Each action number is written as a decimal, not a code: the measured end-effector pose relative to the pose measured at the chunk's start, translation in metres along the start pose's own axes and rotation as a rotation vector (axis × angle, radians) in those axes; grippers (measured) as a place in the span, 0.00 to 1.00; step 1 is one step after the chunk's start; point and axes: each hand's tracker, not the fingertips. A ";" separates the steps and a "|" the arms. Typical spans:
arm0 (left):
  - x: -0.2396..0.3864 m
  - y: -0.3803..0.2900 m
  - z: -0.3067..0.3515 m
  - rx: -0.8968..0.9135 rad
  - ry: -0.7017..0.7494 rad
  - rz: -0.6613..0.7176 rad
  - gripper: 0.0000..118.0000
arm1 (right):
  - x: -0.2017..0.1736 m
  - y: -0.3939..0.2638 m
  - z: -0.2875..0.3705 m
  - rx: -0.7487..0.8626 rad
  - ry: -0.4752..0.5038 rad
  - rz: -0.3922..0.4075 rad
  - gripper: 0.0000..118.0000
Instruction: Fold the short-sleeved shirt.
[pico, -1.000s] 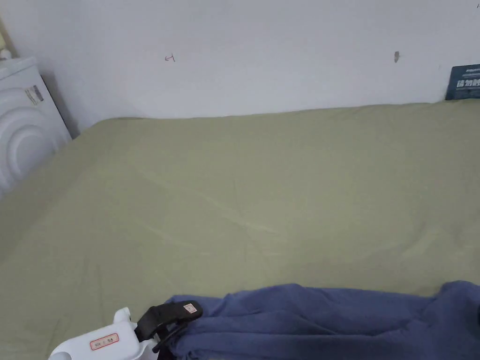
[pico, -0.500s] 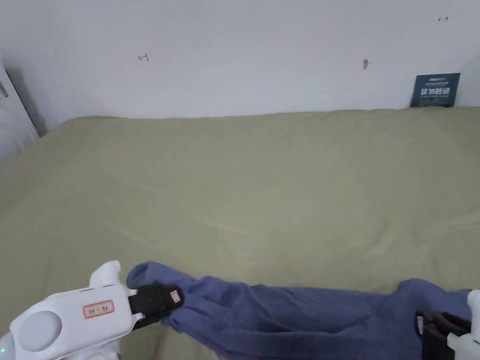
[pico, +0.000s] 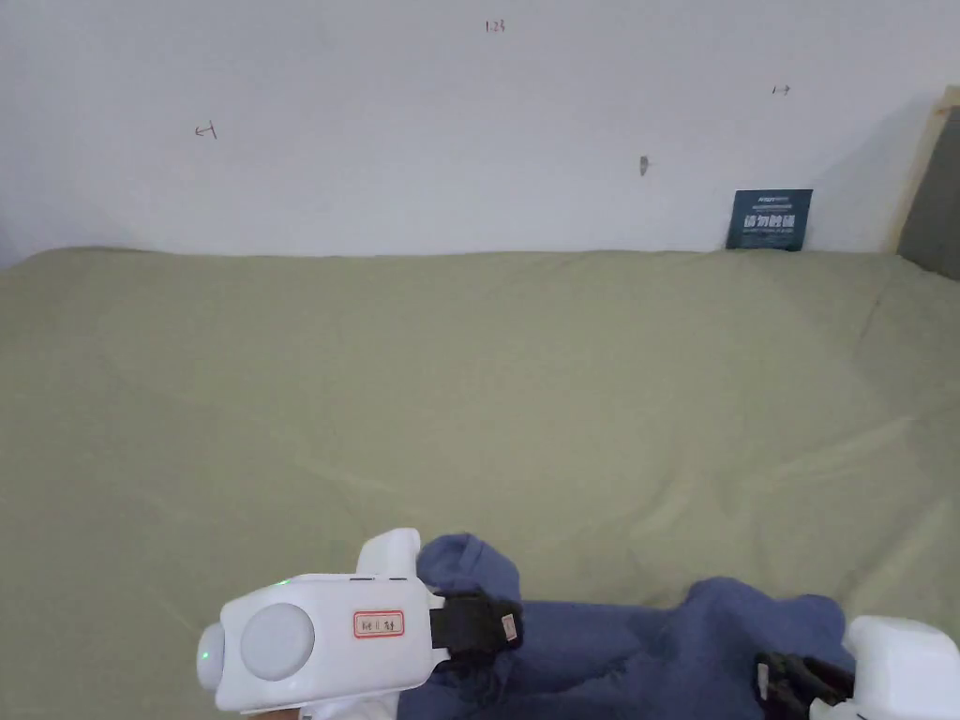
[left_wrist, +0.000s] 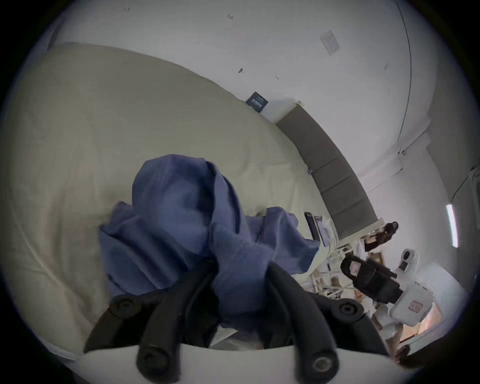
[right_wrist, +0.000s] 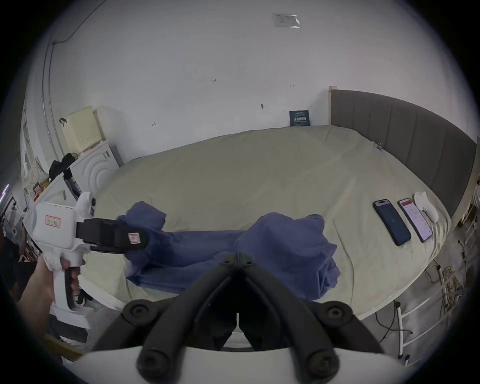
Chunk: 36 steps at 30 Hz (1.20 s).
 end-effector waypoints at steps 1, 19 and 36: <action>-0.003 0.000 -0.004 0.004 -0.014 0.033 0.42 | 0.001 0.000 0.000 -0.004 0.003 -0.004 0.01; -0.028 -0.010 -0.057 0.070 -0.046 0.267 0.00 | -0.003 -0.007 0.012 -0.001 0.044 0.020 0.01; -0.014 -0.038 -0.047 0.083 -0.276 0.305 0.00 | -0.006 0.007 0.022 0.049 0.056 0.036 0.01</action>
